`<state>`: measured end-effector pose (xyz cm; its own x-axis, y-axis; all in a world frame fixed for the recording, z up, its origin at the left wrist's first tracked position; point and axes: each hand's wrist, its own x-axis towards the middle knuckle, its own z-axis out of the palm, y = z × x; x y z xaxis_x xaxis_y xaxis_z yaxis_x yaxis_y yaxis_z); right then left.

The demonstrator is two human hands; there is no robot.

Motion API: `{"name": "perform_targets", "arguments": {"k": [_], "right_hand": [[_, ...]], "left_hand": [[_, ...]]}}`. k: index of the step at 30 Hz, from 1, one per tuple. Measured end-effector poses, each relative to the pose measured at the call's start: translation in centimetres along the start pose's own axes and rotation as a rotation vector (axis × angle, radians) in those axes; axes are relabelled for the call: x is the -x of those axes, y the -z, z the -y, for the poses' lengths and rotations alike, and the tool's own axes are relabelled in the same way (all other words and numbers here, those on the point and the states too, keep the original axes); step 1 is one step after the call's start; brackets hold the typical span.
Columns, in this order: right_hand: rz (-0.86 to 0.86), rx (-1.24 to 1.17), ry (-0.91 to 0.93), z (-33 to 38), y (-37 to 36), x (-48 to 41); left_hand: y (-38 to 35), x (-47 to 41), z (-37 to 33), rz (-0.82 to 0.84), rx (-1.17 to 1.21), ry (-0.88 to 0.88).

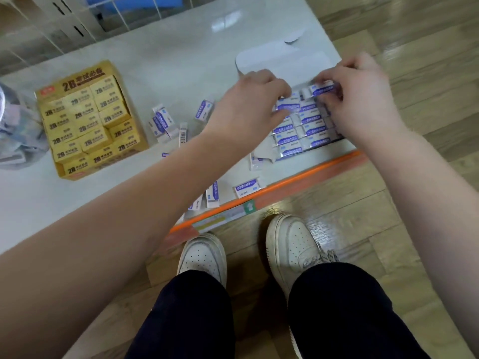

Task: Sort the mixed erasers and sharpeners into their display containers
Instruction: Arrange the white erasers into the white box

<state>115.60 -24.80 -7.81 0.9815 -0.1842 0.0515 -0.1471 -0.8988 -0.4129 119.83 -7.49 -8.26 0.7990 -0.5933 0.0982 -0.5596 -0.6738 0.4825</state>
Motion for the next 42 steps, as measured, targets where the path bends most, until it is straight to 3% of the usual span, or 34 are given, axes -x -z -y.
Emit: {"name": "perform_targets", "arguments": {"k": [3, 7, 14, 29, 42], "right_hand": [[-0.043, -0.043, -0.006, -0.3, -0.6, 0.3], [-0.130, -0.151, -0.036, -0.7, -1.1, 1.1], [-0.134, -0.139, -0.079, 0.2, -1.9, 0.5], [-0.165, -0.099, -0.058, 0.0, -2.8, 1.2], [-0.179, 0.013, -0.115, 2.2, -3.8, 3.5]], "left_hand": [[-0.4, 0.0, -0.1, 0.017, -0.085, 0.037], [-0.4, 0.8, 0.3, -0.094, 0.011, 0.118], [-0.7, 0.7, 0.1, -0.120, 0.064, 0.222], [-0.7, 0.9, 0.7, -0.169, 0.068, 0.185], [0.2, 0.5, 1.8, -0.126, -0.100, 0.089]]}}
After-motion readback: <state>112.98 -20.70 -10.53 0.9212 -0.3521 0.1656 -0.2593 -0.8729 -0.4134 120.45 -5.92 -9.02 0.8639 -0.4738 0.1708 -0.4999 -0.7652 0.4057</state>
